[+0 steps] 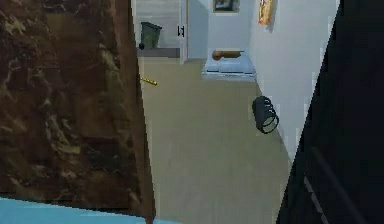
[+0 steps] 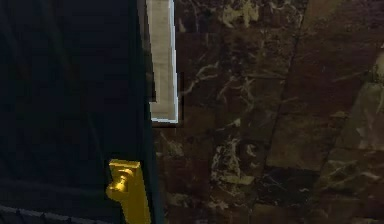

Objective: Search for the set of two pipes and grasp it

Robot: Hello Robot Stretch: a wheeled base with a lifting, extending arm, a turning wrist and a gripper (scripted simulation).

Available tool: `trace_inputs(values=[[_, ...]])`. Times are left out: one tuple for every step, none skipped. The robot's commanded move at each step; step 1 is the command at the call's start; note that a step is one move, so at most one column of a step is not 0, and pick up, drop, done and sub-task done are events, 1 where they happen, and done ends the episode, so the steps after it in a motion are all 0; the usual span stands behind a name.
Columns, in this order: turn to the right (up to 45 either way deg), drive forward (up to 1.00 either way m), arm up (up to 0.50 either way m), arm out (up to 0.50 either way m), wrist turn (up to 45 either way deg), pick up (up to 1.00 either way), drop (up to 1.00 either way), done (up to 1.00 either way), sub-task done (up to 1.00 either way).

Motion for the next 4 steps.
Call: trace_inputs(values=[[0.0, 1.0, 0.0, 0.0, 0.0, 0.0, 0.0, 0.0, 0.0], [3.0, 0.0, 0.0, 0.0, 0.0, 0.0, 0.0, 0.0, 0.0], [0.0, 0.3, 0.0, 0.0, 0.0, 0.0, 0.0, 0.0, 0.0], [3.0, 0.0, 0.0, 0.0, 0.0, 0.0, 0.0, 0.0, 0.0]])
